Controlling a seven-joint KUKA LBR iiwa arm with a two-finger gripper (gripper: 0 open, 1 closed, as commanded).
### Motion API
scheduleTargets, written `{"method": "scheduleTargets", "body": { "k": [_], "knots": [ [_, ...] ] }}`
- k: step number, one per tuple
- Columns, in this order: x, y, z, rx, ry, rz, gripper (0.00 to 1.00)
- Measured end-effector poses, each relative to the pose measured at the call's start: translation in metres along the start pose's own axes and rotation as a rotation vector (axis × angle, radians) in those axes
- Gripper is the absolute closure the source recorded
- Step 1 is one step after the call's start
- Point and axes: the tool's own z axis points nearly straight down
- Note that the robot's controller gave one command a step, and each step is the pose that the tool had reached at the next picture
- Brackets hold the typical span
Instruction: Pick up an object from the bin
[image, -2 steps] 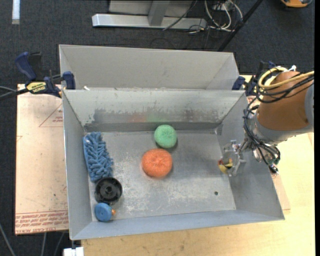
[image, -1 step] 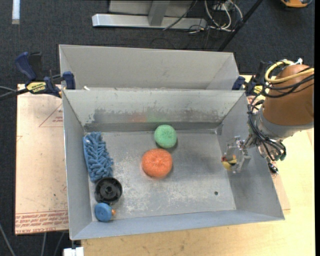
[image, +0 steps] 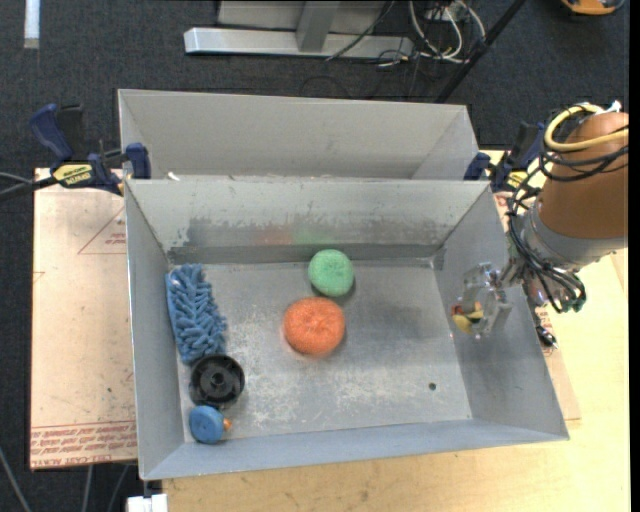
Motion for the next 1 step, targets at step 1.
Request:
{"method": "scheduleTargets", "body": {
  "k": [1],
  "knots": [
    [-0.0027,-0.0029,-0.0601,0.000,0.000,0.003,1.00]
  ]
}}
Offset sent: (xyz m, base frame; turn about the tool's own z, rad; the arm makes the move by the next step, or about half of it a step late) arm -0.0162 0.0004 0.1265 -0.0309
